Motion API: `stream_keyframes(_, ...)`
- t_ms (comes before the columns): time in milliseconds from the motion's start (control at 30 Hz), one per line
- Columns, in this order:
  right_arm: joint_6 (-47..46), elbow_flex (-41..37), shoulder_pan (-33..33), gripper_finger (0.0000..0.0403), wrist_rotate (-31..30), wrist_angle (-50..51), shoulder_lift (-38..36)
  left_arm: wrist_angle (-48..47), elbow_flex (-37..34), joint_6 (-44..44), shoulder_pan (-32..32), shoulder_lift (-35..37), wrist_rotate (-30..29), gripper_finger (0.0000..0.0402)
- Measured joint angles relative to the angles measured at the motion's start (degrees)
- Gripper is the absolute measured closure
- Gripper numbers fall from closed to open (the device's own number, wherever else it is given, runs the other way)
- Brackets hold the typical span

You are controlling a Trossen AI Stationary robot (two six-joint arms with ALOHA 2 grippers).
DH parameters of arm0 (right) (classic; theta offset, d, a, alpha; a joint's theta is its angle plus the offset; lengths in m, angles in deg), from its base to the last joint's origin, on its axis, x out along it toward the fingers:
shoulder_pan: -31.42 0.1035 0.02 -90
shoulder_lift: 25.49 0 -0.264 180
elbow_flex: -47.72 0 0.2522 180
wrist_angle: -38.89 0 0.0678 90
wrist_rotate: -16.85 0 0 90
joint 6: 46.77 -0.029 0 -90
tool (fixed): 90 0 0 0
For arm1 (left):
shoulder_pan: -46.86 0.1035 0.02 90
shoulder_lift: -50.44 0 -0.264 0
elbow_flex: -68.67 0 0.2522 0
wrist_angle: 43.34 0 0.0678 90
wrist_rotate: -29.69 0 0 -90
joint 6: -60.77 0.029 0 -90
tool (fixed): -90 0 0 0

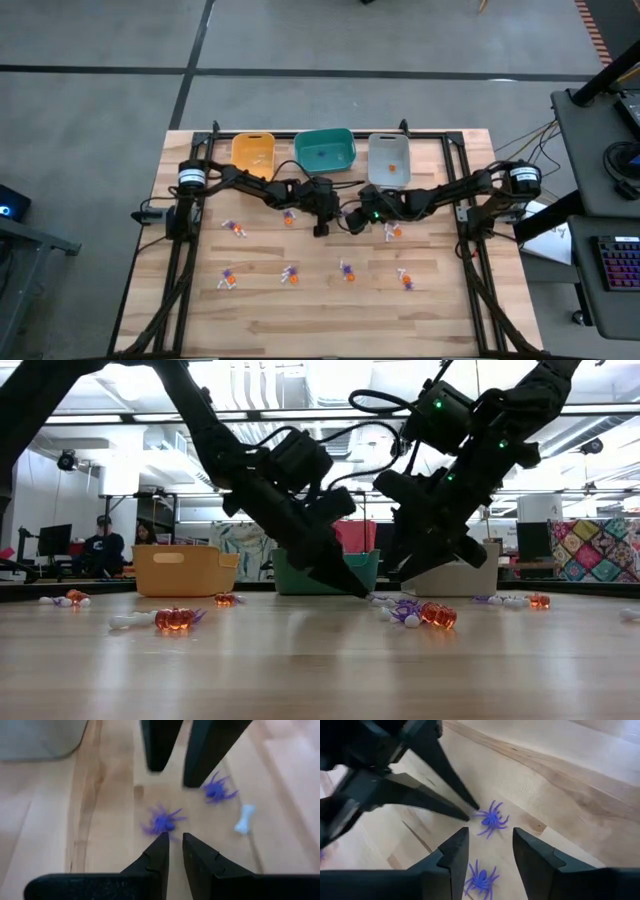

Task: Sort Halloween decoration
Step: Put the small violet spider toy into the green bin

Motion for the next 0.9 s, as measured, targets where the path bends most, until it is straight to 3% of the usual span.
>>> stream_keyframes(800, -0.4, 0.0, -1.2, 0.0247, -0.9, -4.6, 4.5, 2.8, 0.4, -0.2, 0.2, -2.9, -1.2, 0.0364)
stream_keyframes(900, 3.1, 0.0, -1.2, 0.0247, -1.0, -6.2, 4.8, 2.8, 0.4, -0.2, 0.2, -3.0, -1.2, 0.0364)
